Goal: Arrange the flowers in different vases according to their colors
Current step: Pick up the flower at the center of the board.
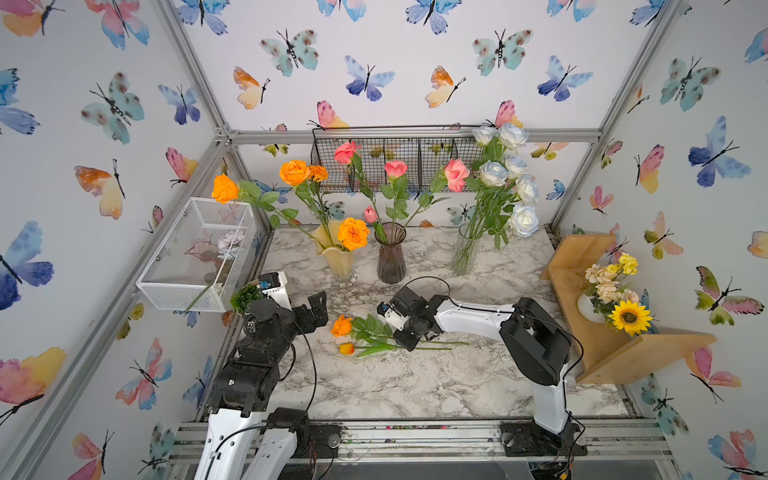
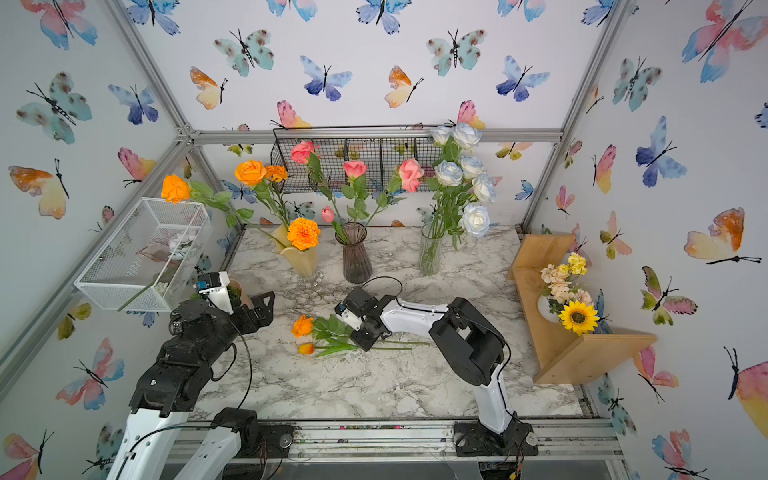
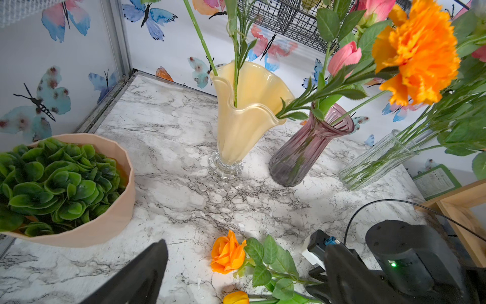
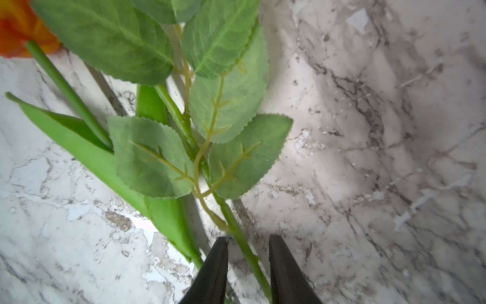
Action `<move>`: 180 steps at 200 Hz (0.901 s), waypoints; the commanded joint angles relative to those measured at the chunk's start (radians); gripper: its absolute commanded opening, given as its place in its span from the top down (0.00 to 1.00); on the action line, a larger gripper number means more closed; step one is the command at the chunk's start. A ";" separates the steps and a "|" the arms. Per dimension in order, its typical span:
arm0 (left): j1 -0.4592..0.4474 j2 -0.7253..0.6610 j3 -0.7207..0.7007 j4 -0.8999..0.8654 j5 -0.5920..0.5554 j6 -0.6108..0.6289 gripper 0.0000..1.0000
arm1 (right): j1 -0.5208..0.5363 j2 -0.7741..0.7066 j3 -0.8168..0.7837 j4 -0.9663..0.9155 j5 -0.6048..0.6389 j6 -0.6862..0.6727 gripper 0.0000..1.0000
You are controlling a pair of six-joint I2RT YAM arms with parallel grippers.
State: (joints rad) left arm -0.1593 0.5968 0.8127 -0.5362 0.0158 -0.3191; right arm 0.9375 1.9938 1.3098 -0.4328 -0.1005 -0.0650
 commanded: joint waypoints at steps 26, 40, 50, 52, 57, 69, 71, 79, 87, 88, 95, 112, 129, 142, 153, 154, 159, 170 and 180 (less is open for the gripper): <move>-0.004 0.005 -0.014 0.017 -0.027 -0.001 0.01 | 0.004 0.061 0.034 -0.021 0.057 -0.009 0.86; -0.003 0.006 -0.014 0.017 -0.025 -0.001 0.01 | 0.004 0.071 0.041 -0.023 0.077 -0.010 0.91; -0.003 0.008 -0.014 0.017 -0.026 -0.001 0.01 | 0.004 0.076 0.045 -0.025 0.093 -0.012 0.96; -0.003 0.008 -0.014 0.017 -0.026 -0.001 0.01 | 0.004 0.076 0.046 -0.026 0.096 -0.012 0.97; -0.003 0.008 -0.014 0.016 -0.026 -0.001 0.01 | 0.004 0.076 0.046 -0.026 0.100 -0.013 0.98; -0.003 0.009 -0.014 0.016 -0.025 -0.001 0.01 | 0.004 0.075 0.045 -0.024 0.108 -0.016 0.98; -0.003 0.009 -0.014 0.016 -0.026 -0.001 0.01 | 0.004 0.075 0.045 -0.025 0.109 -0.017 0.98; -0.003 0.009 -0.014 0.016 -0.024 -0.001 0.01 | 0.004 0.071 0.045 -0.025 0.111 -0.020 0.98; -0.004 0.011 -0.013 0.016 -0.023 -0.001 0.01 | 0.004 0.064 0.042 -0.023 0.113 -0.021 0.98; -0.004 0.011 -0.013 0.016 -0.022 -0.001 0.01 | 0.004 0.062 0.042 -0.023 0.114 -0.022 0.98; -0.003 0.011 -0.014 0.016 -0.021 -0.001 0.01 | 0.004 0.053 0.039 -0.023 0.115 -0.024 0.98; -0.005 0.012 -0.010 0.016 -0.010 -0.003 0.01 | 0.004 0.022 0.035 -0.020 0.128 -0.036 0.98; -0.012 0.017 -0.002 0.013 0.013 -0.008 0.01 | 0.004 -0.021 0.037 -0.027 0.130 -0.052 0.98; -0.014 0.021 0.007 0.003 0.038 -0.022 0.01 | 0.004 -0.059 0.040 -0.034 0.124 -0.059 0.98; -0.014 0.021 -0.001 0.009 0.079 -0.057 0.01 | 0.004 -0.093 0.040 -0.040 0.116 -0.062 0.98; -0.013 0.021 -0.003 0.010 0.088 -0.058 0.01 | 0.004 -0.095 0.040 -0.042 0.115 -0.062 0.98; -0.013 0.019 -0.011 0.019 0.121 -0.072 0.01 | 0.004 -0.109 0.040 -0.045 0.110 -0.062 0.98; -0.015 0.005 -0.042 0.048 0.184 -0.114 0.01 | 0.006 -0.136 0.042 -0.055 0.091 -0.057 0.98; -0.014 -0.018 -0.080 0.088 0.241 -0.155 0.01 | 0.006 -0.156 0.048 -0.072 0.074 -0.049 0.98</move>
State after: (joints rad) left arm -0.1680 0.6136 0.7971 -0.5190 0.0956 -0.3763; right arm 0.9413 1.9118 1.3510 -0.4530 -0.0044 -0.1101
